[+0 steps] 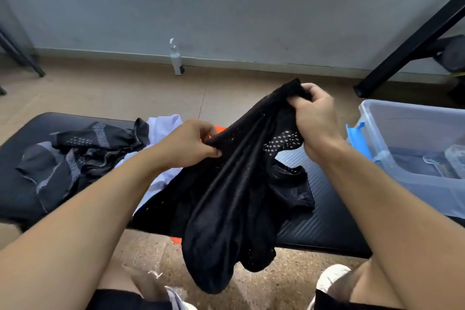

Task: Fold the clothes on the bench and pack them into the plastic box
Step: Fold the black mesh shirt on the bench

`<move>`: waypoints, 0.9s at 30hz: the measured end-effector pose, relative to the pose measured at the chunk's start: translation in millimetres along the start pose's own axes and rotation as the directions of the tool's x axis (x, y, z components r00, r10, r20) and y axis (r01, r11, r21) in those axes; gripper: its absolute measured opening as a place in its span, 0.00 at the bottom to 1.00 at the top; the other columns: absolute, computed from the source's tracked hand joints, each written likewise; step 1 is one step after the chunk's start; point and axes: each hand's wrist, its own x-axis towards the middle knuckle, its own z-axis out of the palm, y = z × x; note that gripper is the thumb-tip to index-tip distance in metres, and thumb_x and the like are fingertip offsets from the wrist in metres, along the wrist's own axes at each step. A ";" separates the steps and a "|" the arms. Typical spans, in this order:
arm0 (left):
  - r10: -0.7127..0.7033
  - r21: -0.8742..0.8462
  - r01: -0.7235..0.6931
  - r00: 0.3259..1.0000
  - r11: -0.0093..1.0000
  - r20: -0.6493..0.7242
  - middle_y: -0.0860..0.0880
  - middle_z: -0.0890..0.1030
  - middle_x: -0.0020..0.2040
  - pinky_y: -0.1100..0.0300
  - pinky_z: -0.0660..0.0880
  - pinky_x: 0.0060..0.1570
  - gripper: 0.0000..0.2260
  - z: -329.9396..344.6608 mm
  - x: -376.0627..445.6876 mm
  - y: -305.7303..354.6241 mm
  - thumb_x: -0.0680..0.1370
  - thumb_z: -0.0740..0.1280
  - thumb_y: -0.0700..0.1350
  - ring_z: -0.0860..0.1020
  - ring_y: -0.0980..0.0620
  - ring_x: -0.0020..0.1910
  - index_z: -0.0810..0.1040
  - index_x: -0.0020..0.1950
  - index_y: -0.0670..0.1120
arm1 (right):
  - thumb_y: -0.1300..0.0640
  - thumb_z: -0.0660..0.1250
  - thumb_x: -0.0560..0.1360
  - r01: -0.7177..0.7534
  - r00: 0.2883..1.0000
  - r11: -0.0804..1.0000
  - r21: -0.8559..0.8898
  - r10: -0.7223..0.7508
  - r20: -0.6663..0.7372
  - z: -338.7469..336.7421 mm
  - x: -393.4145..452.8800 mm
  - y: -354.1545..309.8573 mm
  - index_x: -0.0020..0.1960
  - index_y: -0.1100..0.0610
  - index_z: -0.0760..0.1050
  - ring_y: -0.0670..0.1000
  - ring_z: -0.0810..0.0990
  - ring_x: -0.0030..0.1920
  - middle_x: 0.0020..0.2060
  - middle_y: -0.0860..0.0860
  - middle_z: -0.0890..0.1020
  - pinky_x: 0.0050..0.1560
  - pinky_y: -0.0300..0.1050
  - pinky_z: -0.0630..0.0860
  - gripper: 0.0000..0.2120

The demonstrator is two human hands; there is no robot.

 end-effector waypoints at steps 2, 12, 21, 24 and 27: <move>-0.044 -0.023 0.042 0.995 0.999 -0.090 0.55 0.73 0.29 0.68 0.65 0.30 0.04 -4.8 0.5 -5.7 0.73 0.75 0.41 0.69 0.62 0.25 0.81 0.42 0.46 | 0.62 0.69 0.76 0.011 0.993 0.999 0.038 -0.006 -0.122 -7.9 10.5 -0.2 0.43 0.51 0.79 0.48 0.80 0.40 0.39 0.50 0.83 0.46 0.47 0.80 0.07; -0.132 -0.137 0.063 0.801 0.989 -0.584 0.46 0.83 0.34 0.54 0.75 0.40 0.13 -30.1 5.9 -13.5 0.72 0.76 0.56 0.76 0.50 0.34 0.80 0.34 0.49 | 0.66 0.68 0.71 0.225 0.907 0.968 -0.112 -0.250 -0.339 -20.5 25.3 4.6 0.47 0.48 0.76 0.36 0.78 0.39 0.40 0.41 0.81 0.51 0.36 0.78 0.13; -0.383 -0.601 0.293 0.923 0.743 -0.024 0.47 0.85 0.34 0.63 0.78 0.26 0.12 -24.6 -20.7 18.9 0.79 0.70 0.47 0.81 0.53 0.27 0.86 0.42 0.40 | 0.52 0.80 0.69 0.205 0.970 0.905 -0.372 -0.138 0.199 -7.6 -16.8 1.7 0.58 0.46 0.78 0.46 0.82 0.50 0.47 0.46 0.82 0.54 0.43 0.79 0.20; -0.323 -0.704 0.270 0.944 0.656 0.061 0.43 0.86 0.42 0.59 0.83 0.36 0.11 -19.6 -20.9 23.4 0.81 0.66 0.44 0.84 0.50 0.35 0.85 0.46 0.40 | 0.56 0.80 0.68 0.327 0.909 0.907 -0.264 -0.226 0.350 6.8 -52.1 -8.0 0.64 0.47 0.75 0.45 0.84 0.49 0.47 0.46 0.85 0.56 0.45 0.80 0.27; -0.299 -0.753 0.251 0.951 0.608 0.076 0.37 0.84 0.56 0.50 0.80 0.55 0.13 -11.7 -20.8 27.0 0.83 0.63 0.43 0.82 0.42 0.53 0.81 0.60 0.37 | 0.60 0.79 0.70 0.288 0.884 0.935 -0.208 -0.176 0.433 22.2 -85.2 -1.9 0.68 0.48 0.73 0.44 0.85 0.46 0.45 0.47 0.86 0.54 0.48 0.82 0.30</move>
